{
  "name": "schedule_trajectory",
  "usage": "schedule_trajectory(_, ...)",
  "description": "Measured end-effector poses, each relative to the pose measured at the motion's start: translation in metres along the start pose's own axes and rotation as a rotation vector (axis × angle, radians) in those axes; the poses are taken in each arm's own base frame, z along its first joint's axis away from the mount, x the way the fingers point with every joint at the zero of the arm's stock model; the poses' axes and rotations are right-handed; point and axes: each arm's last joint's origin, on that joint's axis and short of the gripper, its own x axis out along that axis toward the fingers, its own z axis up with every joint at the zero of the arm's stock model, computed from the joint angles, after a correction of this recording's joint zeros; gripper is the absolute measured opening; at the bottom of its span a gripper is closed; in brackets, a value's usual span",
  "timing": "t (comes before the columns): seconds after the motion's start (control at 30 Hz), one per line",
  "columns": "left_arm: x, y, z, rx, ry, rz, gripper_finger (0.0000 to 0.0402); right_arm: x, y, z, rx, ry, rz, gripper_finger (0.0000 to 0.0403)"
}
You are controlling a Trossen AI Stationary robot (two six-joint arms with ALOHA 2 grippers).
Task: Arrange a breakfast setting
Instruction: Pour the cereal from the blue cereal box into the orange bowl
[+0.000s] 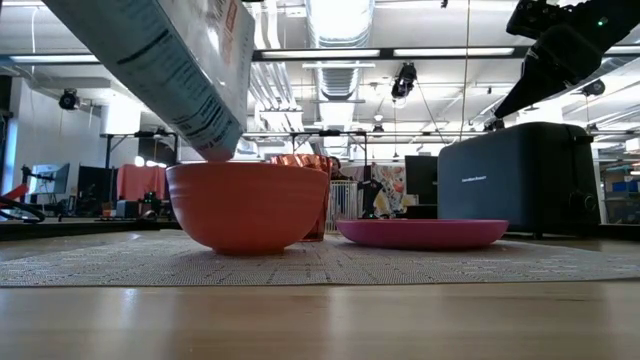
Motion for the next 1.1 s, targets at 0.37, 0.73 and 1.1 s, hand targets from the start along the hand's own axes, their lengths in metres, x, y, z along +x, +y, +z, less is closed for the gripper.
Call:
schedule_trajectory(0.37,-0.0085,0.0034,0.0083,-0.030,-0.013,-0.028,0.0159,0.0000,0.0000,0.0000,0.000,0.000,0.000,0.0068)
schedule_trajectory(0.73,-0.0089,0.0036,0.0093,-0.034,-0.020,-0.025,0.0160,0.0000,0.0000,0.0000,0.000,0.000,0.000,0.0068)
schedule_trajectory(1.1,-0.0096,0.0034,0.0107,-0.046,0.002,-0.043,0.0160,0.0000,0.0001,0.0000,0.000,0.000,0.000,0.0068)
